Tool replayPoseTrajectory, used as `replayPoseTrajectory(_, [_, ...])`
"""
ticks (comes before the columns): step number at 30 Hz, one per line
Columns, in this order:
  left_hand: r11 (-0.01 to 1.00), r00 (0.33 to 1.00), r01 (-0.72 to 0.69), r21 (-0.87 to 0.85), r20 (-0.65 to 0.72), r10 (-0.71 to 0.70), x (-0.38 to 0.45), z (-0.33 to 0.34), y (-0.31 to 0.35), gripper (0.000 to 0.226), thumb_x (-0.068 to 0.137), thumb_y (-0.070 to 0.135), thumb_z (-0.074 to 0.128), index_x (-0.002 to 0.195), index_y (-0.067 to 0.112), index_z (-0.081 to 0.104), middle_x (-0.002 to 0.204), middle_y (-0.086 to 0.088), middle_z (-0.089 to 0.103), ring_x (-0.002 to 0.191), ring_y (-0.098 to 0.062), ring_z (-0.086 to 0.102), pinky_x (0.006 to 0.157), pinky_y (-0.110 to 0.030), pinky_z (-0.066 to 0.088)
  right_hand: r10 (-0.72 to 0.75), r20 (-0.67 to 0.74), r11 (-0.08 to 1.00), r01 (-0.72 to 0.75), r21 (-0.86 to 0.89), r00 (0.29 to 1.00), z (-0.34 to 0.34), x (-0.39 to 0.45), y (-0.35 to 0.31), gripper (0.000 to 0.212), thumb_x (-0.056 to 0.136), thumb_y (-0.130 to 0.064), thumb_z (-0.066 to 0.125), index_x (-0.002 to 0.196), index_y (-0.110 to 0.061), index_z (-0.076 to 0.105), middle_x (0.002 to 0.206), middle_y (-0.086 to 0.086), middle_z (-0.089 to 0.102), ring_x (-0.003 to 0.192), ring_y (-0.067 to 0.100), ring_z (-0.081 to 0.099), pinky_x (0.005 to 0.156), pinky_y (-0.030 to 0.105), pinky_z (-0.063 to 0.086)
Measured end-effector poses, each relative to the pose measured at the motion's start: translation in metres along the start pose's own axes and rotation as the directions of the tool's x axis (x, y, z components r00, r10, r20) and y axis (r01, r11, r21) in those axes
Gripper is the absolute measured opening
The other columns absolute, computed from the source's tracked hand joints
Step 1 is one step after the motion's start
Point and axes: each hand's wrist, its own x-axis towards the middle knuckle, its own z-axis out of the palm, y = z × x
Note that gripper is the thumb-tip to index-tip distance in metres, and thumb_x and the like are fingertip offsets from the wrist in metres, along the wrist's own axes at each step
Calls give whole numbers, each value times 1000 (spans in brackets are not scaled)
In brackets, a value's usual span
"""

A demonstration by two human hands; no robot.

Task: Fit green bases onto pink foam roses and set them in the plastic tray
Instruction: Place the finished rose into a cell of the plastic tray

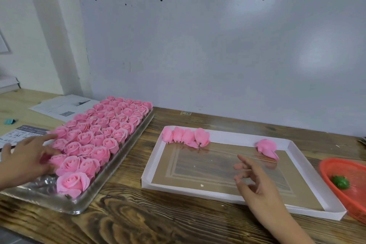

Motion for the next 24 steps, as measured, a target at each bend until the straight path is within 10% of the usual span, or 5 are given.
replayPoseTrajectory(4, [959, 997, 75, -273, 29, -70, -10, 0, 6, 64, 51, 20, 100, 109, 30, 73, 137, -8, 62, 107, -30, 66, 98, -61, 47, 0, 0, 1000, 0, -16, 1000, 0, 0, 1, 57, 89, 4, 62, 124, -40, 51, 100, -22, 62, 89, 4, 61, 69, 17, 50])
replayPoseTrajectory(7, [926, 996, 89, -367, 5, -94, -24, -6, 21, 70, 61, 2, 93, 124, 13, 66, 137, -22, 58, 124, -41, 55, 109, -57, 41, -3, 0, 999, 3, -37, 1000, 0, 0, 1, 57, 89, 0, 63, 123, -44, 52, 102, -24, 62, 91, 3, 61, 70, 15, 49])
replayPoseTrajectory(11, [866, 988, 8, -500, -128, -83, -56, -34, 95, 50, 87, 6, 69, 123, 39, 59, 131, -4, 61, 100, -22, 68, 88, -38, 59, -7, -6, 998, 7, -63, 1000, 1, -1, -1, 55, 89, 1, 63, 121, -43, 55, 102, -23, 63, 91, 4, 61, 68, 12, 48])
replayPoseTrajectory(16, [829, 930, -367, -423, -164, 328, -117, -22, 243, 24, 91, 29, 66, 104, 49, 65, 96, 37, 64, 97, 13, 60, 75, -15, 48, 17, 9, 998, -16, -60, 1000, 1, -1, -4, 57, 87, 8, 60, 119, -39, 57, 99, -7, 66, 84, 6, 61, 67, 15, 49])
replayPoseTrajectory(24, [684, 710, -700, -207, -87, 699, -122, 54, 326, 25, 103, 44, 46, 107, 26, 63, 111, 14, 57, 105, -4, 52, 84, -17, 39, 30, 14, 997, -29, -74, 999, 1, -3, -11, 46, 88, 5, 62, 114, -33, 62, 93, -2, 68, 83, 4, 62, 66, 11, 45])
